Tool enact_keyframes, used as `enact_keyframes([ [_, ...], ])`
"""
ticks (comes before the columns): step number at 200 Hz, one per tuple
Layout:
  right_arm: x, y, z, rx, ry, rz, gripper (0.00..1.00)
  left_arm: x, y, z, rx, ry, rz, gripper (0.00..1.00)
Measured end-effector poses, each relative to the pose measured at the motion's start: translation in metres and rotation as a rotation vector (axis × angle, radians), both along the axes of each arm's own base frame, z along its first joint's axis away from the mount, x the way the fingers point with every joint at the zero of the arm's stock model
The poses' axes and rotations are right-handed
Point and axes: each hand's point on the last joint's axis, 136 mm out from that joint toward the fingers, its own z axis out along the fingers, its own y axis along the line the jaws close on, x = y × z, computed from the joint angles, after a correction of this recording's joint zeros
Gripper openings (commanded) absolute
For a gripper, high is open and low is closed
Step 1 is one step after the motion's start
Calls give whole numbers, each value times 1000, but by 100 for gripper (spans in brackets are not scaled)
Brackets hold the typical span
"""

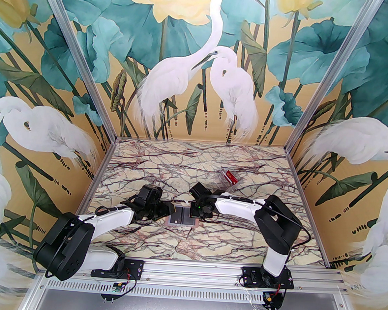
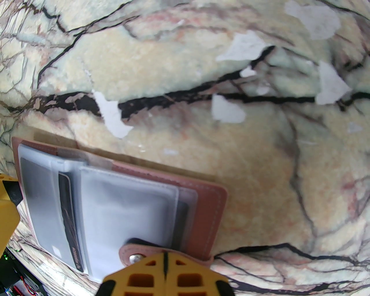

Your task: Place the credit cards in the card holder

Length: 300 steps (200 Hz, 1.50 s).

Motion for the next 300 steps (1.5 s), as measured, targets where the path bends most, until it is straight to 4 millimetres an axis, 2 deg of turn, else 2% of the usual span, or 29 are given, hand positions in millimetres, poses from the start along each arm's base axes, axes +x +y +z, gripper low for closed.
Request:
enact_keyframes([
  [8,0,-2,3,-5,-4,-6,33,-1,-1,0,-2,1,-6,59],
  [19,-2,-5,7,-19,-9,-13,39,-2,-3,0,-3,2,-11,59],
  [37,-5,-6,15,-53,-17,-2,40,-2,-3,0,-4,2,-12,58],
  [72,-3,13,30,-102,-49,30,39,-2,-3,0,-4,2,-12,58],
  [97,-2,18,23,-175,-53,46,38,-2,-3,0,-3,2,-12,58],
  [128,-4,10,8,-293,-43,63,35,-3,-3,-1,-5,-1,-12,58],
  [164,-6,0,-1,-385,-41,85,26,-2,-3,-1,-7,-5,-13,58],
  [203,-6,-5,3,-432,-58,102,38,-1,-4,-2,-7,-5,-13,58],
  [260,-8,9,8,-455,-78,158,38,-1,-4,-2,-7,-5,-13,58],
  [300,-7,-2,-4,-542,-70,171,35,-1,-4,-2,-6,-5,-13,58],
])
